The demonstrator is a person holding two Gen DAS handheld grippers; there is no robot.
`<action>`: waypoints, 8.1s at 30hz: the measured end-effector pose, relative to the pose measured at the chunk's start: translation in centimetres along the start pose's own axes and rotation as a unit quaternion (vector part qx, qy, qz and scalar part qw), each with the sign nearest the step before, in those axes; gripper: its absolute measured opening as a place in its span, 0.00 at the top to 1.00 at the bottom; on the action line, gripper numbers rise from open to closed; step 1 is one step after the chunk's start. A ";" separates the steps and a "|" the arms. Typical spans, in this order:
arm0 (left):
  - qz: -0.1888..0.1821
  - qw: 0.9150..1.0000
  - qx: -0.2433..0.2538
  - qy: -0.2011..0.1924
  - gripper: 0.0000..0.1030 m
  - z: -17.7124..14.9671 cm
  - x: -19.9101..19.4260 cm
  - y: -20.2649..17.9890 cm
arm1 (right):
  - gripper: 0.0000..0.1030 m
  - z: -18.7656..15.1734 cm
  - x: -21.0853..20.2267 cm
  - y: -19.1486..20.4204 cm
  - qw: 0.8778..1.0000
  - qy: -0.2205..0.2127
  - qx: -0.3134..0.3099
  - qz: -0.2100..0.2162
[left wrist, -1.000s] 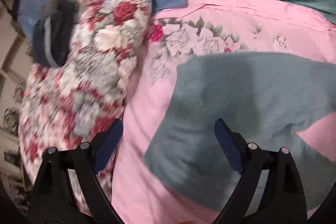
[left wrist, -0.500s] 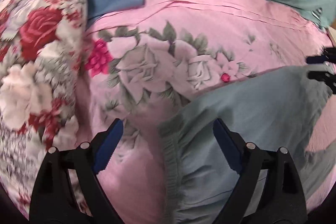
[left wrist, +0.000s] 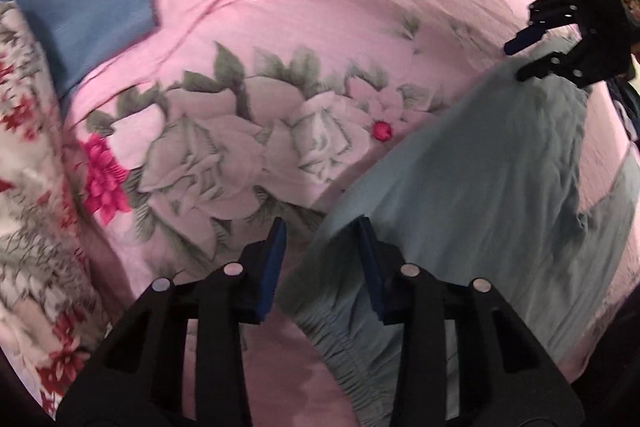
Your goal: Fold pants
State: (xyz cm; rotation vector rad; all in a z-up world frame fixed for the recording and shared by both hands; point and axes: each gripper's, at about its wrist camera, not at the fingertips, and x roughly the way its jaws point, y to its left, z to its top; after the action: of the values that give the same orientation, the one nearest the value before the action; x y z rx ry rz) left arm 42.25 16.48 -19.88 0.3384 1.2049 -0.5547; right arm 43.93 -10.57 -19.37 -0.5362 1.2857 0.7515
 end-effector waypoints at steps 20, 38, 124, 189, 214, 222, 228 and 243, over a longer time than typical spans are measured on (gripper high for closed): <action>0.016 0.992 0.114 -0.052 0.97 -2.9 -11.2 -6.8 | 0.98 -7.1 -12.7 10.9 0.994 -0.076 -0.071 -0.043; 0.047 0.985 0.160 0.043 0.96 -18.3 -6.4 -13.6 | 0.99 -17.7 -4.6 28.2 0.998 -0.018 -0.063 -0.016; 0.105 0.988 0.062 0.098 0.39 -8.7 -0.7 -45.2 | 0.99 -53.5 -21.2 2.1 0.943 -0.208 0.246 0.083; 0.156 0.982 -0.101 0.025 0.18 -19.3 -4.2 -15.9 | 0.64 -24.3 -2.0 26.6 0.983 -0.092 0.154 0.035; 0.074 0.989 -0.122 -0.027 0.06 -14.5 -1.0 -19.0 | 0.52 -14.8 -0.1 10.7 0.952 0.001 0.194 0.238; 0.072 0.990 -0.118 -0.009 0.04 -13.9 -0.7 -18.7 | 0.52 -15.0 -0.7 11.5 0.903 0.024 0.136 0.408; 0.072 0.990 -0.118 -0.007 0.02 -13.6 -0.4 -18.5 | 0.52 -15.3 1.0 9.3 0.914 0.015 0.195 0.355; 0.071 0.990 -0.118 -0.010 0.02 -13.5 -0.6 -18.4 | 0.48 -13.8 0.6 15.2 0.907 0.034 0.105 0.405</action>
State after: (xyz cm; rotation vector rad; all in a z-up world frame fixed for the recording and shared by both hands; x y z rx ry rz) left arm 21.06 8.69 -23.05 0.2142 1.2030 -0.2872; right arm 23.64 -10.55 -22.14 0.1883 1.6437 1.2597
